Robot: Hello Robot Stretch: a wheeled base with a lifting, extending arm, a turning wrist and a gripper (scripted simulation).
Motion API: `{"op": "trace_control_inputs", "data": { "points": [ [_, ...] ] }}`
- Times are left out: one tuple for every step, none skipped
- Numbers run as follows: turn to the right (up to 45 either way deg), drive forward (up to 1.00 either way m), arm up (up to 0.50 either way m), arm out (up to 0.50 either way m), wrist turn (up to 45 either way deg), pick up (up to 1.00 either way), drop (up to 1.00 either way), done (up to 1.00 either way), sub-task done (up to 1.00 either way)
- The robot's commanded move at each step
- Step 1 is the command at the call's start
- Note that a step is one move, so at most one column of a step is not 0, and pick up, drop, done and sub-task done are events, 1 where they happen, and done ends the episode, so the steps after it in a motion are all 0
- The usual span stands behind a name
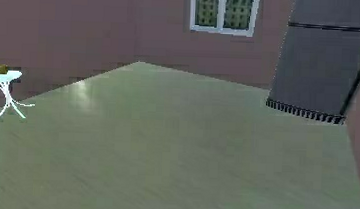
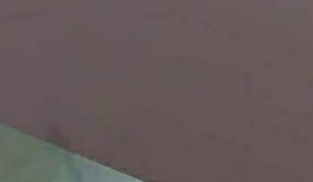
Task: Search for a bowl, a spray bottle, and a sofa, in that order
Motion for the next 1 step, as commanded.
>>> {"op": "trace_control_inputs", "data": {
  "points": [
    [-45.0,0.00,0.00,0.00,0.0,0.00,0.00,0.00,0.00]
  ]
}}
